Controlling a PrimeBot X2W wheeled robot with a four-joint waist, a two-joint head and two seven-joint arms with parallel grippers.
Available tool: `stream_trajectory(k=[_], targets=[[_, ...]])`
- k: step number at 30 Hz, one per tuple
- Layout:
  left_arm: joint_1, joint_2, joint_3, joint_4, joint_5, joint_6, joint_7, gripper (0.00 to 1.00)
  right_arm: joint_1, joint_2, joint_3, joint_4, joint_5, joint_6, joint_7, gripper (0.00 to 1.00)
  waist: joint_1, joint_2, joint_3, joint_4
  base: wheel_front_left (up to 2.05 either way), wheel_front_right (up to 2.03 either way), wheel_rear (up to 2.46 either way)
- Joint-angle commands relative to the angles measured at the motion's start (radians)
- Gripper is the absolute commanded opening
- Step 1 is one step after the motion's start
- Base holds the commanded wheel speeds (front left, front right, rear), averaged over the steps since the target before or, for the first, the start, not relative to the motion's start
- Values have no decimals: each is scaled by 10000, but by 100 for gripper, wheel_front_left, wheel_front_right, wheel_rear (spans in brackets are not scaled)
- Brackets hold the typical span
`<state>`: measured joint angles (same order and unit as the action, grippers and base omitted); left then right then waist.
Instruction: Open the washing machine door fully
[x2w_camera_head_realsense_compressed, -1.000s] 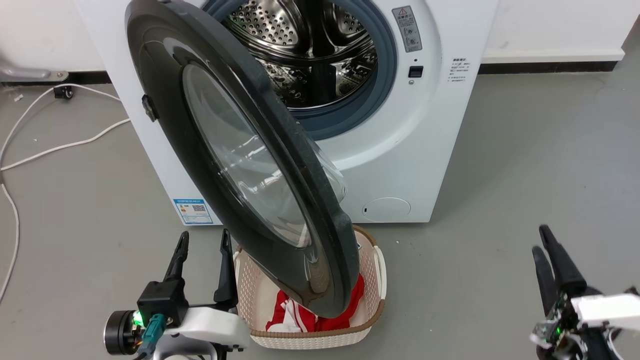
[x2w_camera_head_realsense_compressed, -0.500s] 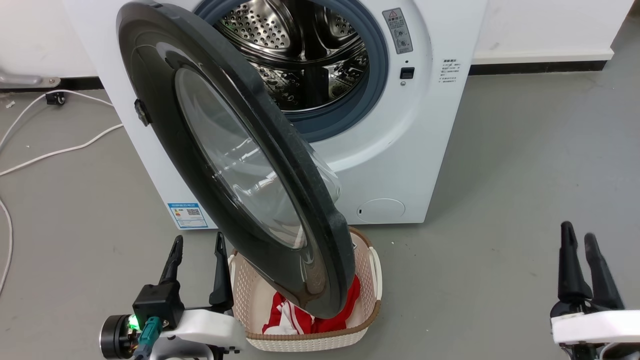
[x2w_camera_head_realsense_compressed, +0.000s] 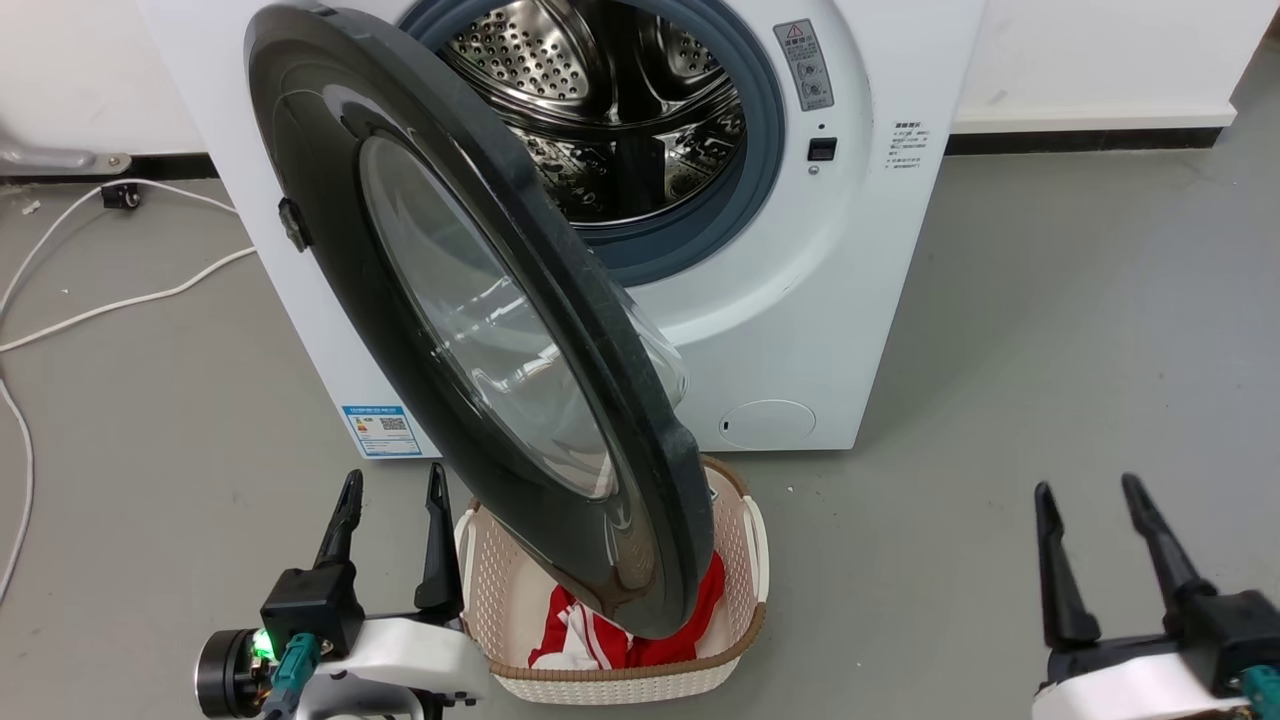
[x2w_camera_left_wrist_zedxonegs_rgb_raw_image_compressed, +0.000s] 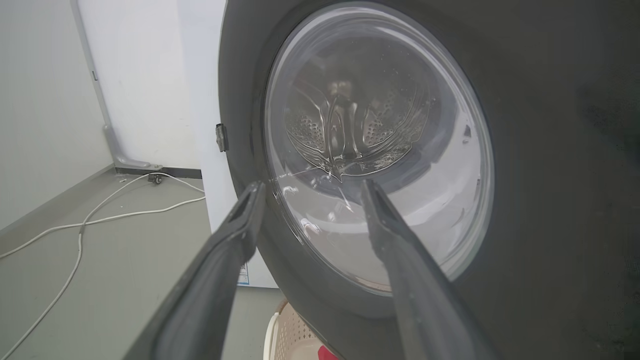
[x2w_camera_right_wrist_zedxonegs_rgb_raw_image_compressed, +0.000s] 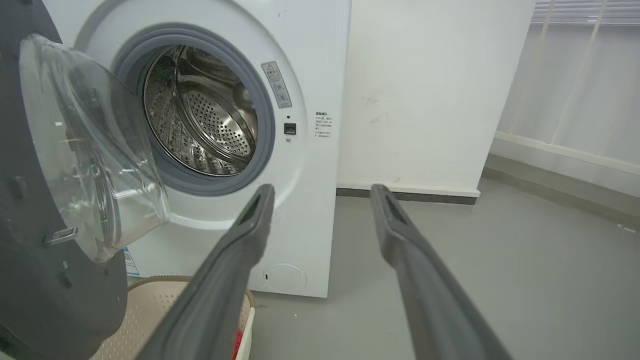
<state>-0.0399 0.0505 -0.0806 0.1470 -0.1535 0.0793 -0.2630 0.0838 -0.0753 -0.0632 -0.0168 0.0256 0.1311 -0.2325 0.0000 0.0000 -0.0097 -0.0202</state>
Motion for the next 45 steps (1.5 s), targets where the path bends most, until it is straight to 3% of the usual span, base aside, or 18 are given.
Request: stream_trajectory(k=[1, 15, 16, 17, 19, 31, 45], targets=[[111, -6, 22, -37, 47, -11, -26, 100, 136, 79, 15, 111, -149, -7, -37, 100, 0, 0, 3, 3, 0, 0, 0], [149, -6, 57, -33, 177, -82, -26, 100, -40, 266, -69, 528, -35, -7, -177, 100, 0, 0, -22, -5, 0, 0, 0], [149, -6, 51, -14, 186, -93, -26, 96, -41, 265, -67, 520, -39, -7, -184, 100, 0, 0, -18, -7, 0, 0, 0], [140, -6, 46, 0, 199, -116, -26, 42, -45, 266, -61, 521, 40, -7, -188, 100, 0, 0, -13, -11, 0, 0, 0], [113, -6, 41, 19, 179, -153, -26, 0, -61, 268, -33, 502, 47, -7, -193, 100, 0, 0, -1, -20, 0, 0, 0], [-256, -4, 125, -462, -5, -141, -26, 0, -33, 267, 27, 455, 262, -7, -210, 100, 0, 0, 9, -48, 0, 0, 0], [-1712, -8, 153, -3964, 380, -185, -22, 0, -1, 265, -20, 387, 355, -7, -107, 100, 0, 0, 6, 41, 0, 0, 0]])
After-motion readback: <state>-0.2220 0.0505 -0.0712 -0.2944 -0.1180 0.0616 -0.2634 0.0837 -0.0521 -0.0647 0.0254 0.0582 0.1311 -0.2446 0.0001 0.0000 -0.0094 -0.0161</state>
